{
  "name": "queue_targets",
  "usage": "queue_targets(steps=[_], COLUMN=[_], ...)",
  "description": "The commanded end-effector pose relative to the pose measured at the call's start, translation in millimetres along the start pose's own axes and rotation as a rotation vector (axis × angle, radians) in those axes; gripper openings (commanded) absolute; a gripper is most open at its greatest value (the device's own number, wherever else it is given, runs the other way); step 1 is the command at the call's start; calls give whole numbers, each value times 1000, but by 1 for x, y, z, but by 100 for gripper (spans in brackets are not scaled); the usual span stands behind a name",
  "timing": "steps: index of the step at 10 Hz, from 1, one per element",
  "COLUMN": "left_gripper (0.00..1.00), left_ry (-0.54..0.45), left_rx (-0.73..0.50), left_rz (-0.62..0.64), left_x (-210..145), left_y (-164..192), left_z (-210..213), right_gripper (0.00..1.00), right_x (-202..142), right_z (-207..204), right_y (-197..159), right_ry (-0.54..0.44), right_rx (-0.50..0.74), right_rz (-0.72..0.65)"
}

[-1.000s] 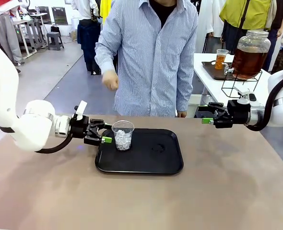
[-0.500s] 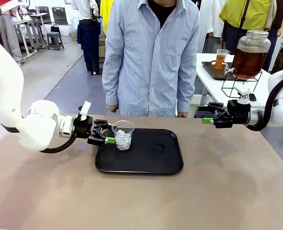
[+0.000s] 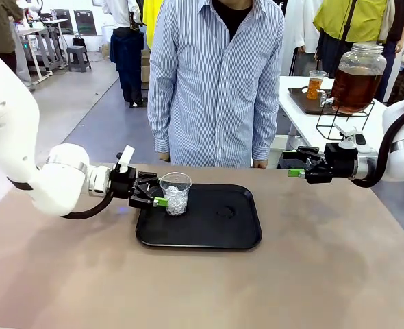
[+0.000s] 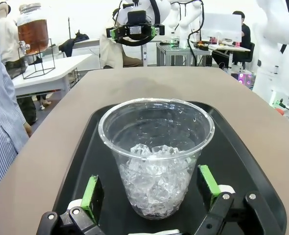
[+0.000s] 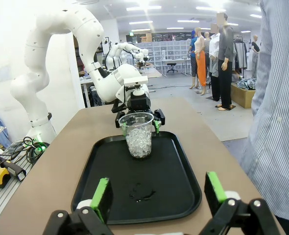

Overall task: Pour the drink into the iced cup.
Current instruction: Pick up the iced cup indicated by the human and present it to them.

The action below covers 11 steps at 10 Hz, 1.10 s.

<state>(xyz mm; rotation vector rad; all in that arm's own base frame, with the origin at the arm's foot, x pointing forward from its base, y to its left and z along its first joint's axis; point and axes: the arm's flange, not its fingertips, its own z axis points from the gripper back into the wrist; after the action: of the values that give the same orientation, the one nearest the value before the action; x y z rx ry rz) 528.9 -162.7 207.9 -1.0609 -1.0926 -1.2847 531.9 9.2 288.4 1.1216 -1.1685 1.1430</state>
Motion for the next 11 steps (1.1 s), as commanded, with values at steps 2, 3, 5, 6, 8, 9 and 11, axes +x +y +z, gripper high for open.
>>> queue_targets(steps=[2,3,5,6,8,9,11], left_gripper=[100,100,100,100,100,100,100], left_ry=[1,0,-4,-5,-6,-8,-16], left_rx=[3,3,5,6,9,13,12], left_rz=[40,53,68,70,65,51,36], left_x=[2,2,0,0,0,1,1], left_y=[5,4,4,4,3,3,1], left_z=[-11,-14,-19,-22,-26,-28,-31], right_gripper=[100,100,100,100,100,100,100], right_x=[3,3,3,3,3,3,3], right_z=[-2,-2,-2,-2,-2,-2,-2], right_y=[-2,-2,-2,-2,-2,-2,-2], right_ry=[1,1,1,1,1,1,1], right_rx=[3,3,3,3,3,3,3], right_rz=[3,3,3,3,3,3,3])
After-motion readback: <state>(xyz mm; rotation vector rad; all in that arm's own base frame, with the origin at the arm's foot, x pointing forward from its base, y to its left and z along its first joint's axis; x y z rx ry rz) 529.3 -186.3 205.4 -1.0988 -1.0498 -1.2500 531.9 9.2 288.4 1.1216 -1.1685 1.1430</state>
